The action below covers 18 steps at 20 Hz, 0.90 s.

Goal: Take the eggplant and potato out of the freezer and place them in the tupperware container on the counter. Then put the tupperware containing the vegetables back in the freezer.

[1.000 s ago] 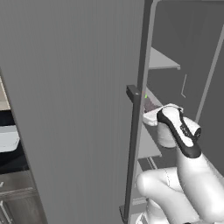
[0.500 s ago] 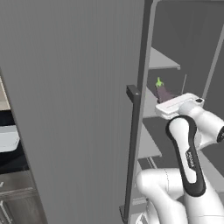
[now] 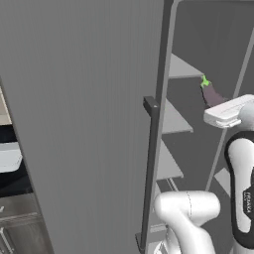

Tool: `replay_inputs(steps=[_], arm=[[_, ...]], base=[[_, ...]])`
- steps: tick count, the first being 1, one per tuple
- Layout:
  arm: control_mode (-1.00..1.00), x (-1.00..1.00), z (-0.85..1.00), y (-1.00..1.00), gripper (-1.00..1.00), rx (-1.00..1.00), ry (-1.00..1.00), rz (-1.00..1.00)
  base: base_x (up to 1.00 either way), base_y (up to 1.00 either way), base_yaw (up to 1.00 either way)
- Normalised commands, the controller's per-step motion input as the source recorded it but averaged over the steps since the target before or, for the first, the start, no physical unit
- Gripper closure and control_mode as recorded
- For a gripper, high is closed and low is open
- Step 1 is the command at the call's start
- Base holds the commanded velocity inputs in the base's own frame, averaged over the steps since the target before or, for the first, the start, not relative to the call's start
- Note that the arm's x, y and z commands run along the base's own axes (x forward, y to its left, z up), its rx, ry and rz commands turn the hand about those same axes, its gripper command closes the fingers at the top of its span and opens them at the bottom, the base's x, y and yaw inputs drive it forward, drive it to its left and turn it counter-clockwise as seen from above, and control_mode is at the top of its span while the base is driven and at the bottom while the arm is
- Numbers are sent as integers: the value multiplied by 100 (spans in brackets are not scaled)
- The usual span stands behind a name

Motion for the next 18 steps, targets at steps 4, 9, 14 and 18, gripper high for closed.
replay_inputs(steps=[4,9,14,18], arm=[[-100,-67,26,18,100,0,7,-10],[-100,-45,13,25,100,0,12,-15],[-100,-30,10,25,100,0,17,-14],[-100,-26,10,17,100,0,21,-11]], base=[[0,0,0],[0,0,0],[0,0,0],[0,0,0]])
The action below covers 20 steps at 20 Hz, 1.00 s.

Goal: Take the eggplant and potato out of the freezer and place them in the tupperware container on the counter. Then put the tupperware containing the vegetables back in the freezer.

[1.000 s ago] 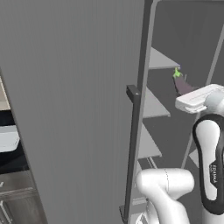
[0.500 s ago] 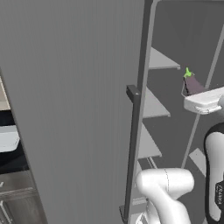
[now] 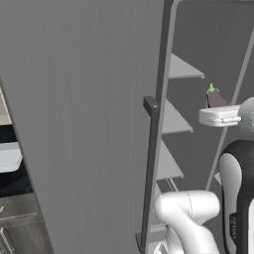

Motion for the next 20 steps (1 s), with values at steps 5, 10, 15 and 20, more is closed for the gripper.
replay_inputs(steps=[5,10,15,20], arm=[[-100,-22,10,16,100,0,23,-8],[-100,-3,0,30,100,0,21,-5],[-100,-4,-11,16,100,0,16,-3],[-100,0,-36,0,100,0,21,-2]], base=[[0,0,0],[0,0,0],[0,0,0],[0,0,0]])
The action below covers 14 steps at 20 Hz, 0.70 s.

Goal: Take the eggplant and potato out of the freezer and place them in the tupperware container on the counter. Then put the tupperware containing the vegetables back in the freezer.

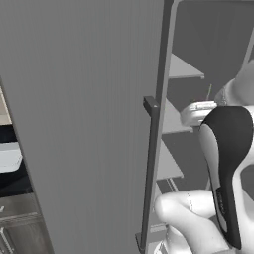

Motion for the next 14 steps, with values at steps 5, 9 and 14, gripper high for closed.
replay_inputs(steps=[5,9,14], arm=[[100,0,-34,0,100,0,17,0],[100,0,0,0,100,0,0,0],[100,0,0,0,100,0,0,0]], base=[[-1,0,0],[-52,16,0],[-90,73,0]])
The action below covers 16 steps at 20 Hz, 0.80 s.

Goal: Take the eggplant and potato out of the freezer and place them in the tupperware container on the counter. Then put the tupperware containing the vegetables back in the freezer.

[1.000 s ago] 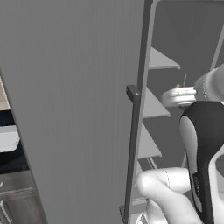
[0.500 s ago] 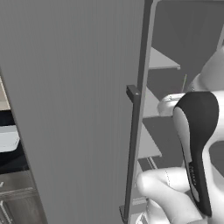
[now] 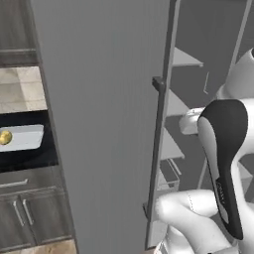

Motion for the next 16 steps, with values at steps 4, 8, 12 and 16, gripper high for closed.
replay_inputs(steps=[4,8,12,16], arm=[[100,0,0,0,100,0,0,0],[100,0,0,0,100,0,0,0],[100,0,0,0,100,0,0,0],[100,0,0,0,100,0,0,0]], base=[[-65,100,0],[-10,100,0],[11,100,-2],[42,100,-5]])
